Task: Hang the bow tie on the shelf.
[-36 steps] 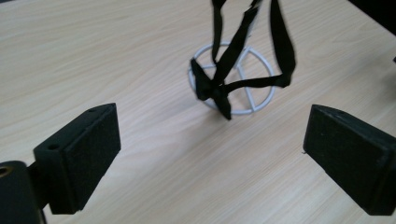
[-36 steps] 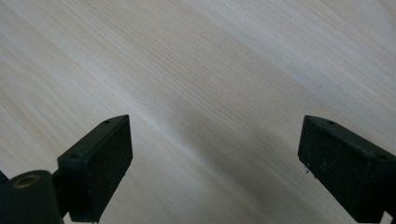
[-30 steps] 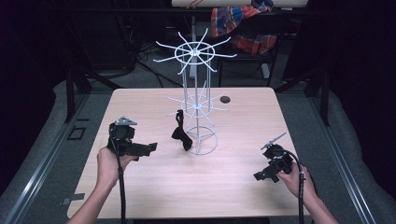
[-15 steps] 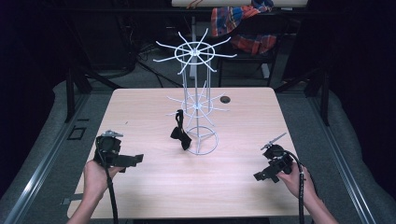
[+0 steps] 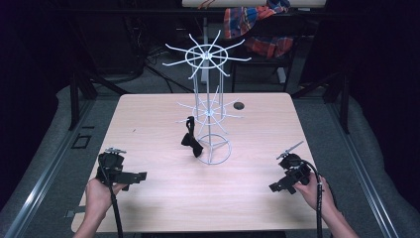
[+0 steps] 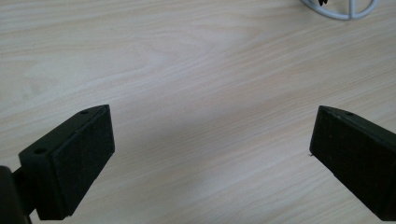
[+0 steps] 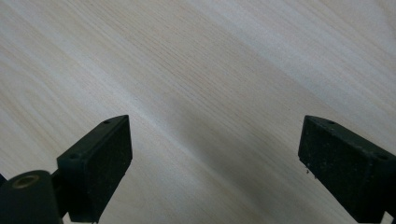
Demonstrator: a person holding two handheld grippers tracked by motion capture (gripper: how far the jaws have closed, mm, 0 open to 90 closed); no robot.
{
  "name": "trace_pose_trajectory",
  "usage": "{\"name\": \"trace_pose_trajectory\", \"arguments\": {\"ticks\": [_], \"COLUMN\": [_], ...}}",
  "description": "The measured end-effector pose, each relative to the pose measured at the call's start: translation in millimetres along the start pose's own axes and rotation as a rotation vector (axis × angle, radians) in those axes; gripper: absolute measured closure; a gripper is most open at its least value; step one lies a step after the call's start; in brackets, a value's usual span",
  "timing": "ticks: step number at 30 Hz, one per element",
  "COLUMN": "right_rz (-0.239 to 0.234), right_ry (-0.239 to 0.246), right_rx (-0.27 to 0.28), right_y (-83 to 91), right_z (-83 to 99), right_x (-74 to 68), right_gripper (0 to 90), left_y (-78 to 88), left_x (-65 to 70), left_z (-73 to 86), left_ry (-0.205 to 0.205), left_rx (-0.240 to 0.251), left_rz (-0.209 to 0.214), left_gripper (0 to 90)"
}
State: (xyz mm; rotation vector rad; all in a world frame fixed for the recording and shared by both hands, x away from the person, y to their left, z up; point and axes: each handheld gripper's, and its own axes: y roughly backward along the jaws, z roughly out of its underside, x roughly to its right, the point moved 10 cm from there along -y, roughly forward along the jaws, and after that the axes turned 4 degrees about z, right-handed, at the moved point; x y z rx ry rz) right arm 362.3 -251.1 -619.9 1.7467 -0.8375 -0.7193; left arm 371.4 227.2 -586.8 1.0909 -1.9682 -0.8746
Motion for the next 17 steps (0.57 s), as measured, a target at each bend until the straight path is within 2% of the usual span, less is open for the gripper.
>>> {"name": "trace_pose_trajectory", "arguments": {"ticks": [5,7,8,10,11,13,17], "right_rz": [0.0,-0.004,0.009,-0.006,0.007,0.005,0.009], "right_ry": [0.002,-0.006,0.003,-0.002,0.006,0.011,-0.001], "right_rx": [-0.012,0.0,-0.007,0.006,0.002,-0.006,0.005], "right_y": [-0.6,-0.9,0.1,0.0,0.4,0.4,-0.8], "right_z": [1.0,0.1,0.7,-0.5,0.0,0.7,-0.6], "right_x": [0.8,-0.6,1.2,-0.6,1.3,1.4,0.4], "right_gripper": [9.5,9.5,9.5,9.5,9.5,9.6,9.6], "left_y": [-8.1,-12.0,-14.1,-16.6,-17.1,-17.7,-17.8], "left_x": [-9.2,-11.2,-11.6,-12.2,-12.0,-11.3,-11.3], "left_z": [7.5,11.7,13.1,15.0,15.5,15.5,14.0], "left_ry": [0.015,0.021,0.025,0.027,0.026,0.026,0.027], "left_rx": [-0.039,-0.066,-0.073,-0.088,-0.092,-0.092,-0.082], "left_rz": [-0.02,-0.015,-0.013,-0.008,-0.002,0.0,-0.003], "left_gripper": [0.0,0.0,0.0,0.0,0.0,0.0,0.0]}}
